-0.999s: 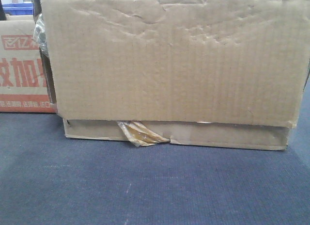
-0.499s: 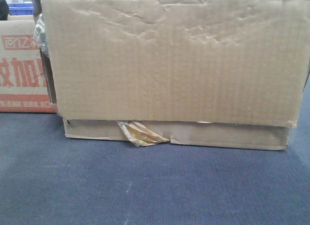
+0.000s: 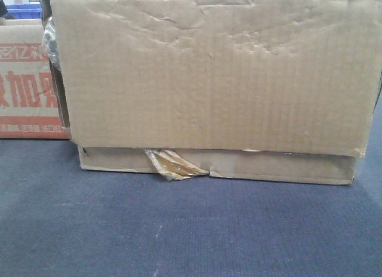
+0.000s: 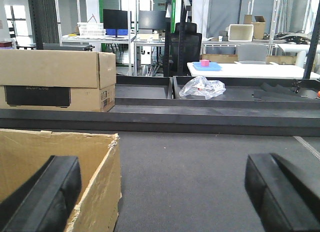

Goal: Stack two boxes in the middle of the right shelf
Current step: 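Clamp the two stacked boxes between the left and right grippers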

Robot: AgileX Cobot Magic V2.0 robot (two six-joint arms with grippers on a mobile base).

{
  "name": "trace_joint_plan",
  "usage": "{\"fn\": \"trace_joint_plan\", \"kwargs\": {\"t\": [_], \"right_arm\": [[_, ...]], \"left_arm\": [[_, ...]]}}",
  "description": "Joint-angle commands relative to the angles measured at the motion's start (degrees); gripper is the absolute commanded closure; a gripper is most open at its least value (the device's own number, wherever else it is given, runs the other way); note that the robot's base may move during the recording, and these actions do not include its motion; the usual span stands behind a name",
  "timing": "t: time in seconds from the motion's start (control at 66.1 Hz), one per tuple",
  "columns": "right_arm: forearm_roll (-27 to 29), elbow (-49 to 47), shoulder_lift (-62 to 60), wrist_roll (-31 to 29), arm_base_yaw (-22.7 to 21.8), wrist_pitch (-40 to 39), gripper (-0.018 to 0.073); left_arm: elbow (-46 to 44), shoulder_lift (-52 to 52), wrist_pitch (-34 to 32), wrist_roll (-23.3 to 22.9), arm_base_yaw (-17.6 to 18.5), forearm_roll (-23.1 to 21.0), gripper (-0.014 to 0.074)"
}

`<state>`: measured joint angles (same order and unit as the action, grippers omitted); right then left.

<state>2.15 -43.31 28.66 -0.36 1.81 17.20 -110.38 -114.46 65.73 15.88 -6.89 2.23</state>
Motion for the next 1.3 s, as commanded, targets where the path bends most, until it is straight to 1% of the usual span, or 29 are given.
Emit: {"fn": "trace_joint_plan", "kwargs": {"t": [0.0, 0.227, 0.333, 0.409, 0.469, 0.575, 0.605, 0.681, 0.696, 0.757, 0.802, 0.847, 0.953, 0.968, 1.044, 1.074, 1.18, 1.226, 1.286], "right_arm": [[-0.45, -0.37, 0.42, -0.14, 0.10, -0.72, -0.0010], [-0.45, -0.37, 0.42, -0.14, 0.10, -0.72, -0.0010], [-0.45, -0.37, 0.42, -0.14, 0.10, -0.72, -0.0010], [-0.45, -0.37, 0.42, -0.14, 0.10, -0.72, -0.0010], [-0.45, -0.37, 0.42, -0.14, 0.10, -0.72, -0.0010], [-0.45, -0.37, 0.42, -0.14, 0.10, -0.72, -0.0010], [-0.45, -0.37, 0.42, -0.14, 0.10, -0.72, -0.0010], [-0.45, -0.37, 0.42, -0.14, 0.10, -0.72, -0.0010], [-0.45, -0.37, 0.42, -0.14, 0.10, -0.72, -0.0010], [-0.45, -0.37, 0.42, -0.14, 0.10, -0.72, -0.0010], [-0.45, -0.37, 0.42, -0.14, 0.10, -0.72, -0.0010], [-0.45, -0.37, 0.42, -0.14, 0.10, -0.72, -0.0010], [-0.45, -0.37, 0.42, -0.14, 0.10, -0.72, -0.0010], [-0.45, -0.37, 0.42, -0.14, 0.10, -0.72, -0.0010], [-0.45, -0.37, 0.42, -0.14, 0.10, -0.72, -0.0010], [-0.45, -0.37, 0.42, -0.14, 0.10, -0.72, -0.0010], [-0.45, -0.37, 0.42, -0.14, 0.10, -0.72, -0.0010], [-0.45, -0.37, 0.42, -0.14, 0.10, -0.72, -0.0010], [-0.45, -0.37, 0.42, -0.14, 0.10, -0.61, -0.0010]], "left_arm": [[-0.55, 2.96, 0.26, -0.44, -0.47, 2.87, 0.0707], [-1.72, 11.85, -0.87, -4.74, -0.71, 5.09, 0.0707], [-4.01, 16.50, -0.77, -7.64, -0.71, 5.09, 0.0707], [-5.61, 19.66, -0.77, -9.08, -0.71, 4.01, 0.0707], [-6.82, 22.10, -0.87, -9.33, -0.71, 1.92, 0.0707], [-8.99, 25.30, -1.10, -11.37, -0.71, -2.23, 0.0707], [-9.50, 26.24, -1.68, -12.09, -0.71, -5.45, 0.0707], [-9.93, 28.10, -3.19, -12.08, -0.60, -12.18, 0.0707], [-9.93, 28.34, -3.45, -12.08, -0.49, -14.38, 0.0707], [-9.93, 29.22, -4.32, -12.08, 0.39, -18.97, 0.0707], [-9.93, 29.50, -4.57, -12.08, 1.77, -21.24, 0.0707], [-9.93, 29.48, -4.67, -12.08, 3.95, -22.14, 0.0707], [-9.93, 28.85, -5.21, -12.08, 10.81, -21.66, 0.0707], [-9.93, 28.66, -5.34, -12.08, 12.23, -21.38, 0.0707], [-9.93, 27.39, -5.76, -12.42, 16.98, -18.85, 0.0707], [-9.93, 26.82, -5.78, -13.60, 19.27, -17.59, 0.0707], [-9.93, 23.95, -6.23, -16.26, 25.48, -11.48, 0.0707], [-9.93, 22.60, -6.47, -17.20, 27.43, -9.21, 0.0707], [-9.93, 20.48, -6.92, -18.19, 29.81, -7.28, 0.0707]]}}
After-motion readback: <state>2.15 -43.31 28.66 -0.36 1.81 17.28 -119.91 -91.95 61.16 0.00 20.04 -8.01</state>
